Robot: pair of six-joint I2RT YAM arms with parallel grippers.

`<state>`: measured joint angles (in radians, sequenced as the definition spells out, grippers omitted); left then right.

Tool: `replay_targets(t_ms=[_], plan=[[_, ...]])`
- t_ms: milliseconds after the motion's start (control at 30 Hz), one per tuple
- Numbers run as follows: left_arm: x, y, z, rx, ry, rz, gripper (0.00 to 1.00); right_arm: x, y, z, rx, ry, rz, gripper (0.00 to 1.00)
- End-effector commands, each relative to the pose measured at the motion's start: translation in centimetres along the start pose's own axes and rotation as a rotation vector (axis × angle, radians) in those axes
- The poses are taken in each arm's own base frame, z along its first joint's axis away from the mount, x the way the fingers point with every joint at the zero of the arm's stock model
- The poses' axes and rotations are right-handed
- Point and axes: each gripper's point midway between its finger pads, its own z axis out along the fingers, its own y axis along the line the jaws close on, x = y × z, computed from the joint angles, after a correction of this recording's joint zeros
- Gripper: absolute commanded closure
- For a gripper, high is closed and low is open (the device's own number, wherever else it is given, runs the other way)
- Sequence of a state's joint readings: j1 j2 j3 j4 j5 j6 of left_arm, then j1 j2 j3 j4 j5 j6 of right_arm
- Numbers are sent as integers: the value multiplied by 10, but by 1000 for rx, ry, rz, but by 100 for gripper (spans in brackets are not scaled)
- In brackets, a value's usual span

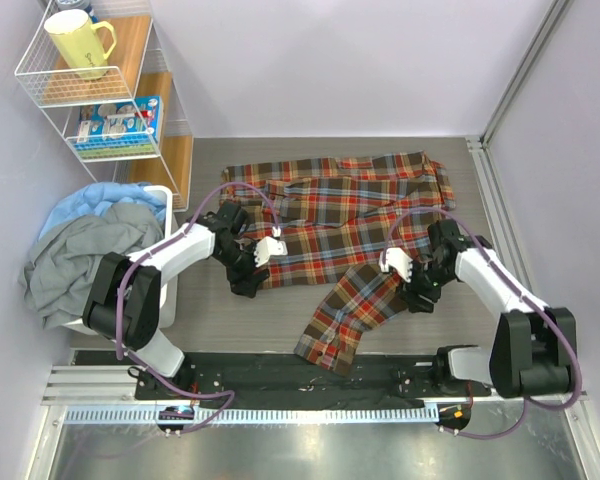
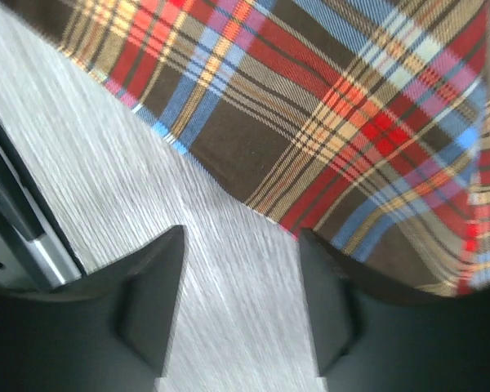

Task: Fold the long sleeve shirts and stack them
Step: Fold the shirt

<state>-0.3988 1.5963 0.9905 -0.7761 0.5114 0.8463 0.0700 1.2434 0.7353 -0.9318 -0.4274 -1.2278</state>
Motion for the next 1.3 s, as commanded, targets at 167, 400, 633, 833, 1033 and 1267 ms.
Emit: replay_targets(t_ms=[167,400,633,833,1033,1267], plan=[[-7,9,0,-22,-14,30,37,7,-28,29,62,85,121,27],[5,8,4,-37,10,40,37,34,-11,60,96,200,63,52],[11,3,3,-40,18,59,35,36,-2,60,115,224,71,95],[7,5,0,-59,7,74,35,13,1,40,121,147,71,99],[5,12,6,-93,20,100,39,4,-3,28,137,121,95,99],[30,-7,22,-48,118,203,47,-9,-25,3,161,51,158,99]])
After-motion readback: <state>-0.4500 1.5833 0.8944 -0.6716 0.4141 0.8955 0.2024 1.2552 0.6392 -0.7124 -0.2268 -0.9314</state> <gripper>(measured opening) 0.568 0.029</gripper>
